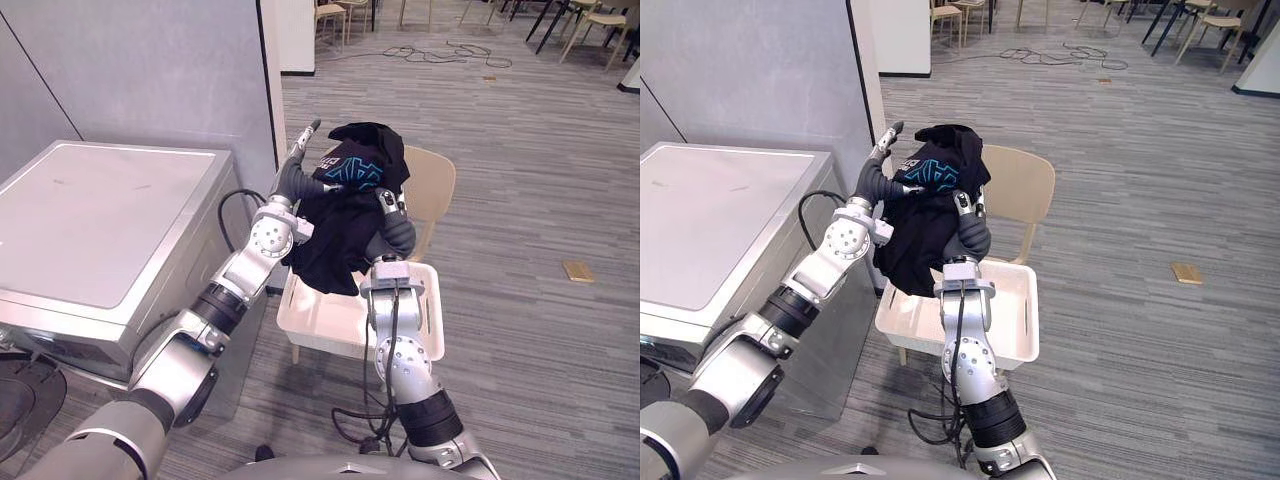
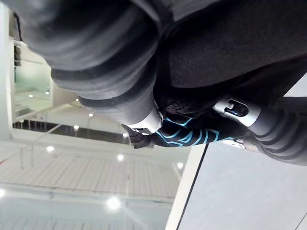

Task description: Pick up the laundry basket with both hands and put the clothes into the washing machine.

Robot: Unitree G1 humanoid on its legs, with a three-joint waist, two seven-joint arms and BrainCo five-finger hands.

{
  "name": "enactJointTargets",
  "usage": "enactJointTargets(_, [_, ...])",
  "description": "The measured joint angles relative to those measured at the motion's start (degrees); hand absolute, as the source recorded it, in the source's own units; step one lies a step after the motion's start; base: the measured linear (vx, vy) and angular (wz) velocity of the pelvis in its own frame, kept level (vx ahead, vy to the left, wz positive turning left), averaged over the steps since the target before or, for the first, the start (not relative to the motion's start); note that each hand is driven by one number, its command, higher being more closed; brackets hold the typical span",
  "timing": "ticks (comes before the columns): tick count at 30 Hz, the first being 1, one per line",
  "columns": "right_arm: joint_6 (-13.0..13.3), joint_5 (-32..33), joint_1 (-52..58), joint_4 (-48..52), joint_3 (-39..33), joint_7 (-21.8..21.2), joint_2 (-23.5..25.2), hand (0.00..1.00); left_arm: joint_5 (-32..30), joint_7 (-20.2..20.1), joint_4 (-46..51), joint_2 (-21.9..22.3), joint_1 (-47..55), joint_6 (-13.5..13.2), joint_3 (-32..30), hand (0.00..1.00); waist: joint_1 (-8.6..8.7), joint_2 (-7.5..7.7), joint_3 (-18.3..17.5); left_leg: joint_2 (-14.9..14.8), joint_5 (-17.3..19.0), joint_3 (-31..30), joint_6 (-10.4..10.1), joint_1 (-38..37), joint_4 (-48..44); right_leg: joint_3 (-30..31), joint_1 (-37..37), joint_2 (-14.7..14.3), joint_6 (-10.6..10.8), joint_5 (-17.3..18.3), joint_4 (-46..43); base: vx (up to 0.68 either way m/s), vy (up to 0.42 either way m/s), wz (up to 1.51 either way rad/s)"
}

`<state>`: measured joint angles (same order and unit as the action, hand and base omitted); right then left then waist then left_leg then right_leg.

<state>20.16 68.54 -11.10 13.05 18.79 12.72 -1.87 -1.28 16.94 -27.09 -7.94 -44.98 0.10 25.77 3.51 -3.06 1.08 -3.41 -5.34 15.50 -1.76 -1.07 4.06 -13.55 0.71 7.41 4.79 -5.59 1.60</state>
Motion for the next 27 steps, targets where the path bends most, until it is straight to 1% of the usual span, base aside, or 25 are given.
enactJointTargets(2, [0.06,0.99,0.00,0.00,-0.17,0.01,-0.77,1.00,0.63,-1.17,-3.32,0.27,-1.21,0.24,0.87,0.00,0.23,-0.02,-0.01,0.00,-0.04,0.15,-0.05,0.15,0.08,0.25,0.31,-0.02,0.04,-0.12,0.06,0.01,-0.004,-0.06])
enactJointTargets(3, [0.04,1.01,0.00,0.00,-0.49,0.01,-0.95,1.00,2.17,-1.70,-4.61,0.65,-1.48,0.48,1.67,1.00,0.50,-0.02,-0.01,0.00,-0.06,0.16,-0.08,0.17,0.10,0.27,0.33,-0.02,0.06,-0.15,0.11,0.00,0.000,0.00])
enactJointTargets(7, [0.44,1.14,0.00,0.00,-1.67,0.03,-0.96,1.00,5.87,-3.62,-7.55,2.07,-1.70,0.84,5.02,1.00,0.95,-0.02,-0.01,0.00,-0.06,0.16,-0.09,0.16,0.13,0.27,0.30,-0.02,0.07,-0.16,0.17,0.00,0.000,0.00])
enactJointTargets(8, [0.74,1.34,0.00,0.00,-1.71,0.03,-0.96,1.00,8.17,-5.56,-8.07,2.16,-1.70,0.84,6.41,1.00,1.20,-0.02,-0.01,0.00,-0.06,0.16,-0.09,0.16,0.14,0.27,0.30,-0.01,0.07,-0.16,0.18,0.00,0.000,0.00])
enactJointTargets(9, [0.87,1.34,0.00,0.00,-1.71,0.03,-0.96,1.00,9.10,-6.27,-8.28,2.21,-1.71,0.84,7.28,1.00,1.32,-0.02,-0.01,0.00,-0.06,0.16,-0.09,0.16,0.14,0.28,0.30,-0.01,0.07,-0.16,0.18,0.00,0.000,0.00])
enactJointTargets(11, [1.09,1.39,0.00,0.01,-1.76,0.03,-0.96,1.00,13.90,-8.67,-8.39,2.57,-1.70,0.83,10.79,1.00,1.58,-0.02,-0.01,-0.01,-0.06,0.19,-0.09,0.12,0.14,0.29,0.27,0.12,0.08,-0.17,0.18,0.00,0.000,0.00])
enactJointTargets(13, [1.17,1.39,0.00,0.01,-2.01,0.03,-0.96,1.00,16.31,-9.56,-8.38,3.30,-1.70,0.79,12.34,1.00,1.65,-0.02,-0.01,-0.02,-0.06,0.19,-0.09,0.10,0.14,0.29,0.23,0.19,0.09,-0.19,0.18,0.00,0.000,0.00])
enactJointTargets(14, [1.47,1.39,0.00,0.01,-2.05,0.04,-0.97,1.00,18.35,-9.68,-8.33,4.02,-1.70,0.63,12.88,1.00,1.66,-0.02,-0.01,-0.03,-0.07,0.18,-0.10,0.08,0.13,0.28,0.21,0.19,0.08,-0.21,0.18,0.00,0.000,0.00])
enactJointTargets(18, [2.72,1.38,0.01,0.74,-2.12,0.16,-0.86,1.00,22.51,-9.39,-7.23,5.77,-1.71,-0.05,13.23,1.00,1.82,-0.09,-0.06,0.08,-0.11,0.20,-0.05,-0.01,0.14,0.22,0.09,0.15,0.21,-0.30,0.18,0.00,0.000,0.00])
enactJointTargets(20, [3.67,1.33,0.23,2.69,-2.12,0.40,-0.85,1.00,24.97,-8.25,-5.55,6.66,-1.72,-0.68,13.24,1.00,1.90,-0.19,-0.13,0.22,-0.16,0.19,0.02,-0.01,0.15,0.18,0.06,0.20,0.30,-0.34,0.18,0.00,0.000,0.00])
enactJointTargets(25, [5.17,1.14,1.79,7.87,-2.13,0.43,-0.76,1.00,27.75,-6.69,-1.15,6.99,-1.73,-1.65,13.95,1.00,1.89,-0.48,-0.32,0.53,-0.28,0.00,0.19,-0.05,0.24,-0.10,-0.14,0.50,0.50,-0.42,0.19,0.00,0.000,0.03])
enactJointTargets(27, [5.54,0.78,1.93,9.59,-2.12,0.39,-0.61,1.00,28.21,-5.30,0.89,7.05,-1.73,-1.81,13.95,1.00,1.99,-0.53,-0.36,0.64,-0.35,-0.17,0.28,-0.16,0.24,-0.29,-0.35,0.61,0.55,-0.45,0.18,0.00,0.000,0.04])
